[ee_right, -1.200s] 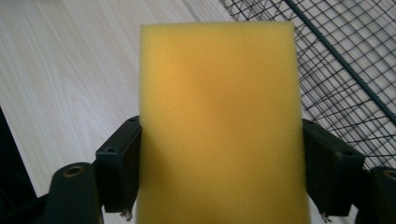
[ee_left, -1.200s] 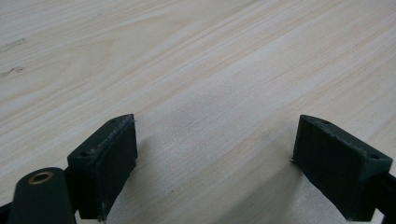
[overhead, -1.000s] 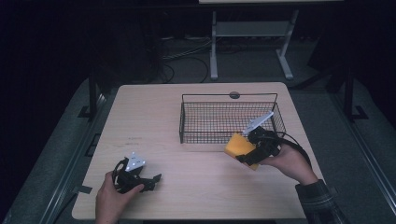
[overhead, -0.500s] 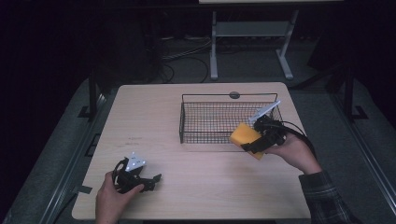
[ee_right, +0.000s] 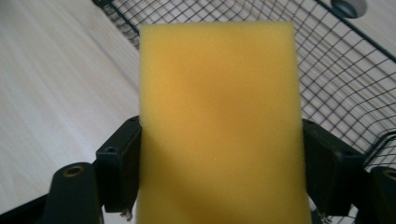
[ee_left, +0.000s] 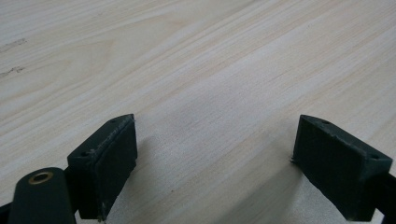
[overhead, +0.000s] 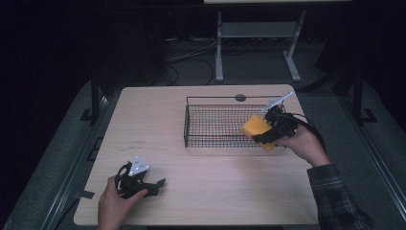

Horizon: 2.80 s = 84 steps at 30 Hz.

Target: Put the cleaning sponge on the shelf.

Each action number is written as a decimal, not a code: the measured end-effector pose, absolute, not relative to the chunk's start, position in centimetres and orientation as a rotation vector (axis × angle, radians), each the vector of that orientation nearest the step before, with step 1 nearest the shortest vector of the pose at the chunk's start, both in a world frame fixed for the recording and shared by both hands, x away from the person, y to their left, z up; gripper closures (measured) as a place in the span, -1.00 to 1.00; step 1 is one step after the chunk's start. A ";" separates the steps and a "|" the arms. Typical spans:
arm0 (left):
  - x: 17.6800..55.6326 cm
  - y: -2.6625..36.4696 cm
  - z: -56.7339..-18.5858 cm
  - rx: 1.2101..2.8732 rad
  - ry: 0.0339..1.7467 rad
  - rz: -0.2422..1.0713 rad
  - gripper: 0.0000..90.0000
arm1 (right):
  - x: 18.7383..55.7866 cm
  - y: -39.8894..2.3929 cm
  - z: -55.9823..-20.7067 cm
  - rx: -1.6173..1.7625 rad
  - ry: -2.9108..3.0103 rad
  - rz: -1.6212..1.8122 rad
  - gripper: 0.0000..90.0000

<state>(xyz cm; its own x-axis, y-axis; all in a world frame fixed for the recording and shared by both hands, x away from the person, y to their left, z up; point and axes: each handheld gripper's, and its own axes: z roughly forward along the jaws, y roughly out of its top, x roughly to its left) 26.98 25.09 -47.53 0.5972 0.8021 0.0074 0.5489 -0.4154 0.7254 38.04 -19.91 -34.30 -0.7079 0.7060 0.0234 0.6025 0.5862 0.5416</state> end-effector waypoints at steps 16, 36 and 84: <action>27.0 25.1 -47.5 2.127 1.065 0.465 -0.72 | 42.3 -21.8 -34.5 1.233 2.541 0.721 -0.46; 27.0 25.1 -47.5 2.127 1.065 0.465 -0.72 | 46.3 -22.8 -37.0 1.360 2.482 0.678 -0.46; 27.0 25.1 -47.5 2.127 1.065 0.466 -0.72 | 47.3 -22.3 -41.2 1.426 2.545 0.613 -0.62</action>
